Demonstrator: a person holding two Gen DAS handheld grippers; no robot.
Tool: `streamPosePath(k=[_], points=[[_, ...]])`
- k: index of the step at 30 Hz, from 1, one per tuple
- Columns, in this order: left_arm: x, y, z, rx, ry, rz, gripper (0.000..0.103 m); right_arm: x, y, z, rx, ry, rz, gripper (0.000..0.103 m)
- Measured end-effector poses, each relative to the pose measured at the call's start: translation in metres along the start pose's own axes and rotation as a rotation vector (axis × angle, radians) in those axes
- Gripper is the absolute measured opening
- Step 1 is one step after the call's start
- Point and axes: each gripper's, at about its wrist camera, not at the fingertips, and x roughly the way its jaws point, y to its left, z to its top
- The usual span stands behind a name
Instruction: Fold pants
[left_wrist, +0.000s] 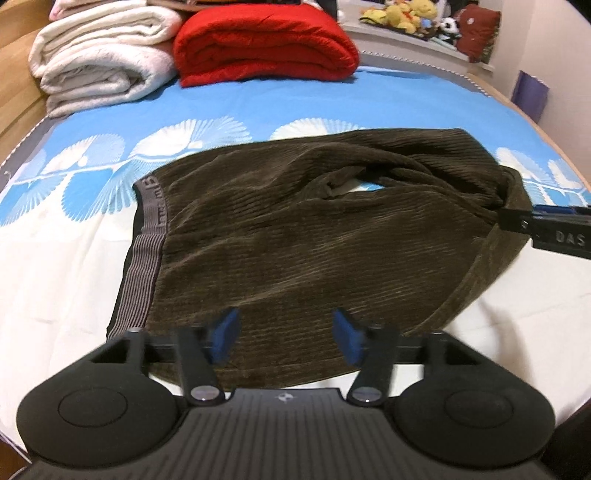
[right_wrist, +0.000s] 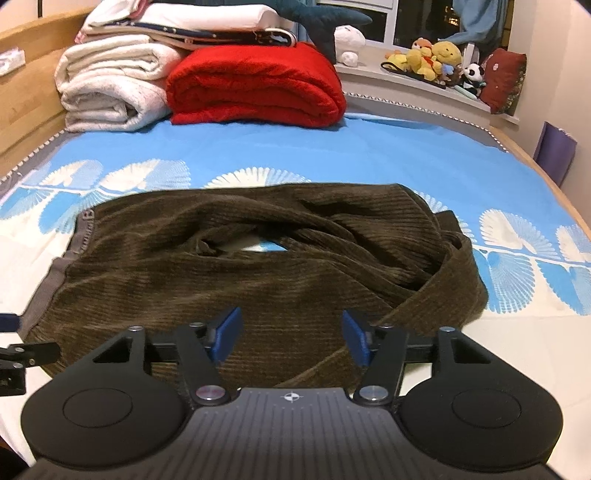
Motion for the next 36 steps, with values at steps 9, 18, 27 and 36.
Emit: streamPosePath(k=[9, 18, 27, 36], points=[[-0.025, 0.052, 0.064, -0.122, -0.067, -0.151, 0.005, -0.020, -0.035, 0.016, 0.128, -0.163, -0.034, 0.025], [0.075, 0.176, 0.049, -0.513, 0.190, -0.051, 0.006, -0.001, -0.172, 0.029, 0.377, -0.183, -0.180, 0.021], [0.112, 0.189, 0.049, -0.487, 0.223, -0.023, 0.041, 0.095, -0.230, 0.033, 0.545, 0.022, -0.069, 0.051], [0.155, 0.204, 0.032, -0.504, 0.321, -0.003, 0.069, 0.155, -0.232, 0.039, 0.566, 0.100, -0.150, 0.059]])
